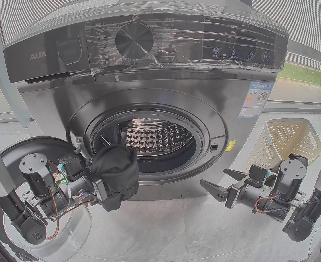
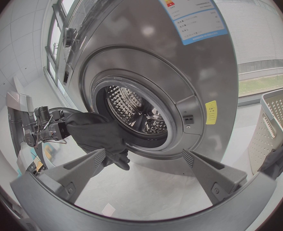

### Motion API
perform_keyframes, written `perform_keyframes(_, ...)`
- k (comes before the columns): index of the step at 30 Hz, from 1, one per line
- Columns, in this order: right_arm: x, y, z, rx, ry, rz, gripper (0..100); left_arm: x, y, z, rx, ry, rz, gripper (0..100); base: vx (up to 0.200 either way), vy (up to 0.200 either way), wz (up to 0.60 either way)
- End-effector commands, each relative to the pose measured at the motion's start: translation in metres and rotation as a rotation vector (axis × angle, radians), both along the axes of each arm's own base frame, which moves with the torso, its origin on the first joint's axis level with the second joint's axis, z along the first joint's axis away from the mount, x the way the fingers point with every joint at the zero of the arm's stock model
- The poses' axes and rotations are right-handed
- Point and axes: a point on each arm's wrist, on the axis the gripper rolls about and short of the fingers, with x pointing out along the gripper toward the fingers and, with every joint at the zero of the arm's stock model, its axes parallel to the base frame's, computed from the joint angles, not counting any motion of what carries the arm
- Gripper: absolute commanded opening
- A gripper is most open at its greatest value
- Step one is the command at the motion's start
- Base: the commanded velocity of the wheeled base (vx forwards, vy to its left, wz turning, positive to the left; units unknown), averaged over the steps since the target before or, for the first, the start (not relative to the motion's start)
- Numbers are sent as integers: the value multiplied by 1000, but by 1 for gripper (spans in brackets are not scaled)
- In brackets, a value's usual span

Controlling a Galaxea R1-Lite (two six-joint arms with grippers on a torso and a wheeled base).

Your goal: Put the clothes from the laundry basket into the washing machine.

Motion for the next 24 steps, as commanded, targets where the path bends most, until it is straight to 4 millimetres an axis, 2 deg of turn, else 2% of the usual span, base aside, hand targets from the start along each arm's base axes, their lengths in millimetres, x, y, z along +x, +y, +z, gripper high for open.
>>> perform_keyframes(1,-15,10,5,7,-11,68,100,18,-28,1,-16,-42,-12,0,0,0,0)
perform_keyframes(2,-17,10,5,5,-9,72,100,20,-29,2,-16,-49,-7,0,0,0,0)
perform_keyframes(4,-34,14,2,-14,11,132,100,42,-40,-4,-17,-73,-1,0,0,0,0)
perform_keyframes(7,-46,20,1,-26,18,184,100,55,-59,-19,-14,-55,-27,0,0,0,0)
perform_keyframes(14,-65,28,0,-40,21,265,100,82,-74,-29,-49,-67,27,0,0,0,0)
perform_keyframes(16,-66,28,0,-40,21,268,100,83,-75,-29,-51,-68,29,0,0,0,0)
perform_keyframes(17,-70,30,0,-42,23,288,100,98,-80,-34,-60,-78,53,0,0,0,0)
perform_keyframes(18,-72,31,-1,-45,25,294,100,104,-83,-37,-60,-74,64,0,0,0,0)
perform_keyframes(24,-76,35,-2,-51,30,317,100,126,-96,-59,-53,-54,80,0,0,0,0)
